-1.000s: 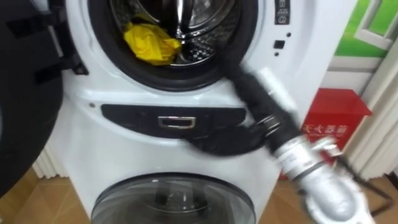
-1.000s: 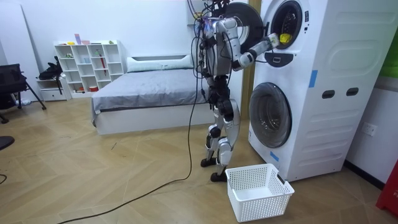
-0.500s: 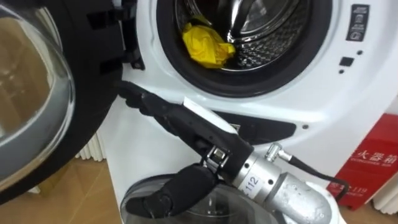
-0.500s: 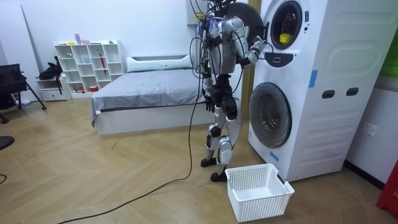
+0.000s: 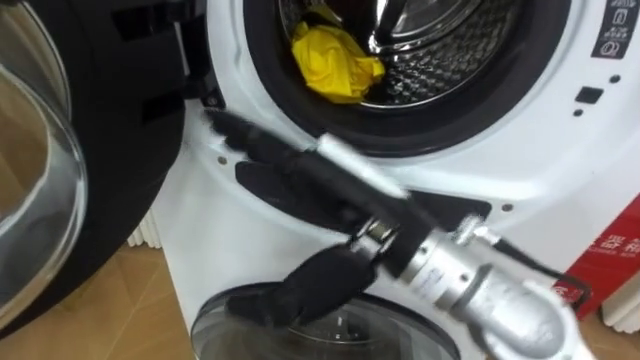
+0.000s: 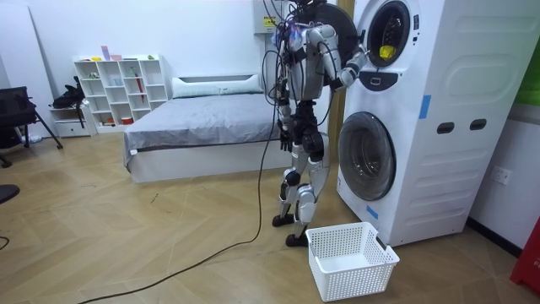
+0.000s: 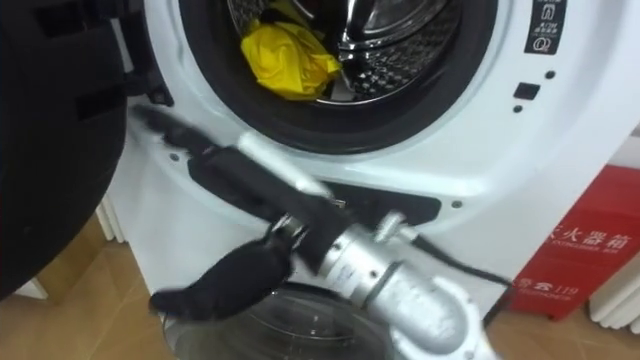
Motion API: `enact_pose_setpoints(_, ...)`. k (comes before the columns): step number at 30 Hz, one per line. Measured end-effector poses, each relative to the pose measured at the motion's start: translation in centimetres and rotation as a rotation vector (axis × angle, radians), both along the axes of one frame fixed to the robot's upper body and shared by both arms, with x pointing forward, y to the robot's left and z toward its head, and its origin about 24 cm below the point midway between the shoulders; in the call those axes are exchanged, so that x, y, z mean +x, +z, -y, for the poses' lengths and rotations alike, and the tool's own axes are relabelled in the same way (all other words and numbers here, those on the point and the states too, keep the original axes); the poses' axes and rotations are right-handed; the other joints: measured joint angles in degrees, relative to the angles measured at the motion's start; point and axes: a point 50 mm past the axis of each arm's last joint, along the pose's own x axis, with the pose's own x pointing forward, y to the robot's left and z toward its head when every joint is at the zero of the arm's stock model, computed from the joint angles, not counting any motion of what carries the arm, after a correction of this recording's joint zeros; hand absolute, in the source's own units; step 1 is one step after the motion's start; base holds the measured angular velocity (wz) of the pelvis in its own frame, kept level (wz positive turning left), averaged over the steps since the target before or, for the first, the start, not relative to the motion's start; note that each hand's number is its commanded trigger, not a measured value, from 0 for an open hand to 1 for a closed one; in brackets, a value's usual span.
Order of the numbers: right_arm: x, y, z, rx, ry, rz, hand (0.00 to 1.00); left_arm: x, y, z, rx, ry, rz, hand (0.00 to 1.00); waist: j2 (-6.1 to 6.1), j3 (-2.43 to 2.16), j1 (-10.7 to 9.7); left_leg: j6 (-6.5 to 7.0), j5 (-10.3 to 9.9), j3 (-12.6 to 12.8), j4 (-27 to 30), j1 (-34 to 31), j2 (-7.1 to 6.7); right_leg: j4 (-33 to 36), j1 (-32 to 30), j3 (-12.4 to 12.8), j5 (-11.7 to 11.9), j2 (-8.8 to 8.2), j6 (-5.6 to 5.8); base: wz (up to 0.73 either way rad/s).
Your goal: Pick clothes from washing machine
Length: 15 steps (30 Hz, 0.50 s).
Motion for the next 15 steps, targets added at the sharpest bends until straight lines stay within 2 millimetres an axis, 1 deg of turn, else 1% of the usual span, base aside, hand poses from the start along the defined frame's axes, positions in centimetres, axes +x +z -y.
enact_pose_setpoints(1,0.0,0.6,0.6,0.012,-0.032,0.027,0.0,-0.2,0.0,-0.1,0.001,0.013,0.002,0.0,-0.1,-0.06,-0.3,0.0,0.0,0.0,0.0,0.0,0.0,0.0,0.0,0.0,0.0,0.03,0.0,0.04)
enact_pose_setpoints(4,0.1,1.4,1.7,0.037,-0.091,0.078,0.0,-1.2,0.1,-0.3,0.005,0.04,-0.011,0.0,-0.2,-0.13,-1.1,0.01,0.0,-0.1,0.0,0.0,0.01,0.1,0.3,-0.1,0.0,0.04,0.01,0.0)
enact_pose_setpoints(8,0.5,2.4,3.2,0.058,-0.173,0.123,0.0,-1.6,0.2,-0.7,0.012,0.075,-0.007,0.0,-0.57,-0.36,-1.6,0.02,0.0,-0.1,0.1,0.0,0.02,0.2,0.2,-0.1,0.0,0.04,0.02,0.0)
enact_pose_setpoints(10,0.9,3.3,4.1,0.082,-0.223,0.158,0.0,-1.8,0.2,-0.8,0.015,0.092,-0.007,0.0,-0.78,-0.39,-2.0,0.02,0.0,-0.2,0.1,0.0,0.01,0.2,0.1,-0.1,0.0,0.01,0.02,0.0)
enact_pose_setpoints(15,1.3,4.4,4.6,0.109,-0.279,0.207,0.0,-2.2,0.3,-1.0,0.02,0.105,-0.008,0.0,-0.92,-0.33,-2.6,0.02,0.0,-0.6,0.0,0.4,-0.04,0.0,0.4,-0.1,-0.1,0.01,0.09,0.01)
